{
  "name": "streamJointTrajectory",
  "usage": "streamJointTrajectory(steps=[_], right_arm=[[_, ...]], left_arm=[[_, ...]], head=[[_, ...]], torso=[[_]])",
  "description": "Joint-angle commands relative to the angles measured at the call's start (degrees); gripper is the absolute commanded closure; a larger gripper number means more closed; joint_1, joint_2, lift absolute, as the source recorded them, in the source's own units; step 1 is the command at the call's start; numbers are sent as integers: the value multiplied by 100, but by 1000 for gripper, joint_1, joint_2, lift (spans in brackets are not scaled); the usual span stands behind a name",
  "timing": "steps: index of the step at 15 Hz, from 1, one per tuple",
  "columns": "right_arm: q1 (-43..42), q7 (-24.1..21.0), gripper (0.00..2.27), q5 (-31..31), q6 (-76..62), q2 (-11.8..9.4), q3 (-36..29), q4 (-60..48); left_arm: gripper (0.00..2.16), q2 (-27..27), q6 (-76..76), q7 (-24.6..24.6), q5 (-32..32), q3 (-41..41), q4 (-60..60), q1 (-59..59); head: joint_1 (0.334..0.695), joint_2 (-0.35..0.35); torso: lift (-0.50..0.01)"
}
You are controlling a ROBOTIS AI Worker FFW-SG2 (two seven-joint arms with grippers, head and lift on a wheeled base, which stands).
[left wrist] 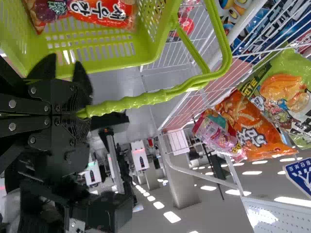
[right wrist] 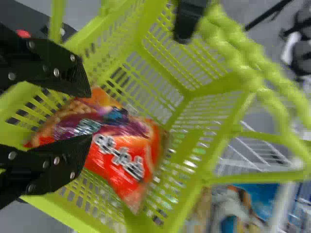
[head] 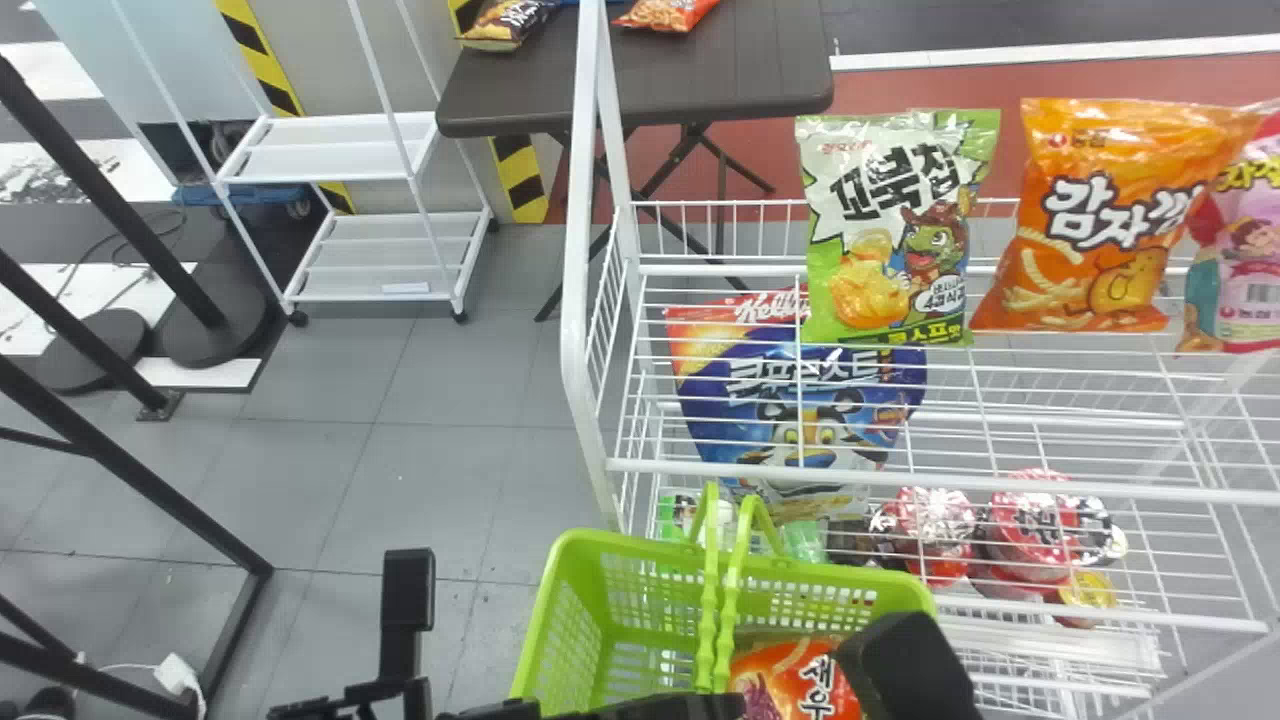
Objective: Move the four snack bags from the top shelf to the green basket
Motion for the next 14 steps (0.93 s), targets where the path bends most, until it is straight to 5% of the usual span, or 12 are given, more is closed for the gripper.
streamJointTrajectory(steps=[1, 4, 6, 9, 14], right_arm=[[119, -94, 49, 129, -1370, -24, -207, 8], [-56, -973, 49, 137, -3814, -6, -382, 570], [-654, -1342, 49, 137, -4165, 108, -409, 1089], [-1507, -1448, 49, 137, -4306, 635, -708, 1976], [-2974, -1615, 63, 155, -4359, 1084, -1103, 3717]], left_arm=[[1808, -2, 65, -29, 18, 1, -24, 14], [1808, 6, 100, -29, 53, 28, -130, 66], [1808, 24, 117, -38, 71, 28, -174, 84], [1808, 24, 117, -29, 71, 19, -182, 101], [1808, 41, 135, 6, 53, -87, -174, 75]], head=[[695, 121], [695, 101], [695, 75], [695, 44], [695, -15]], torso=[[0], [0], [0], [0], [0]])
